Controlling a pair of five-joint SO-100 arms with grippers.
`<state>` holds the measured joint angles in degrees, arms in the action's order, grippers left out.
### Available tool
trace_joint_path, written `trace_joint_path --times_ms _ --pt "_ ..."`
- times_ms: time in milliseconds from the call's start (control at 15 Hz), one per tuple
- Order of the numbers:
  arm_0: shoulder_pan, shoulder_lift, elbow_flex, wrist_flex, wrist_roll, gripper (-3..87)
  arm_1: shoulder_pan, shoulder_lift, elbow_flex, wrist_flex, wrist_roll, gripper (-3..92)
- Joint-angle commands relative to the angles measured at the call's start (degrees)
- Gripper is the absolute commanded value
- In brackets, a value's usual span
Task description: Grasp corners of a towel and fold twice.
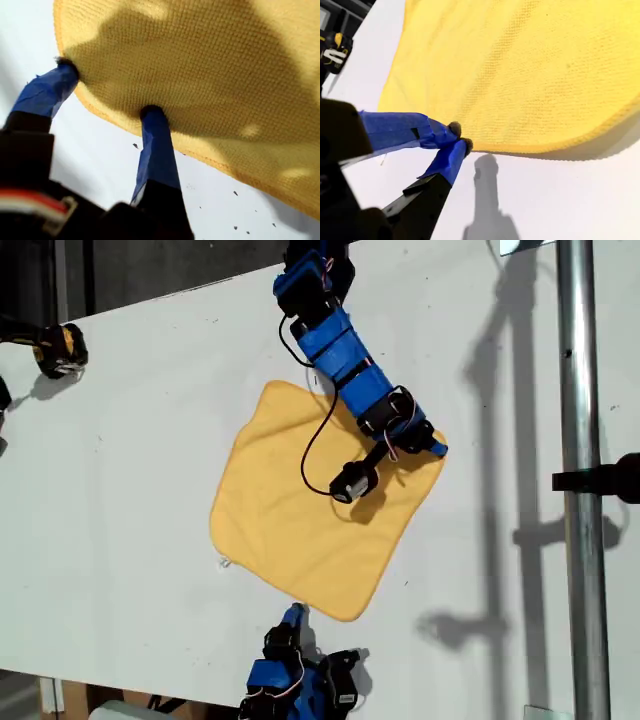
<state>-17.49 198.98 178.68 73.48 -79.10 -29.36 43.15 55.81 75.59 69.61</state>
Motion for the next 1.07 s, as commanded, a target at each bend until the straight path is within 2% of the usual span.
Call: trace_joint_path --times_ms 0,133,533,733,1000 --pt "0.18 0.26 0.18 -0.79 0.00 -0.7 1.14 -1.76 -1.14 -0.35 0.88 20.7" --pt "0.18 0.26 0.18 -0.88 0.00 -0.7 1.41 -2.11 -0.97 0.35 2.72 -0.1" --pt "0.09 0.26 0.09 -2.46 -1.58 0.4 2.81 13.27 0.09 9.40 -1.58 -0.1" --pt "0.62 0.26 -3.08 -3.78 -1.41 -0.7 4.75 26.02 9.23 10.28 -1.93 -0.1" --pt "1.32 0.26 -5.62 -1.76 -1.85 -0.7 8.61 44.03 23.64 10.46 -1.93 -0.1"
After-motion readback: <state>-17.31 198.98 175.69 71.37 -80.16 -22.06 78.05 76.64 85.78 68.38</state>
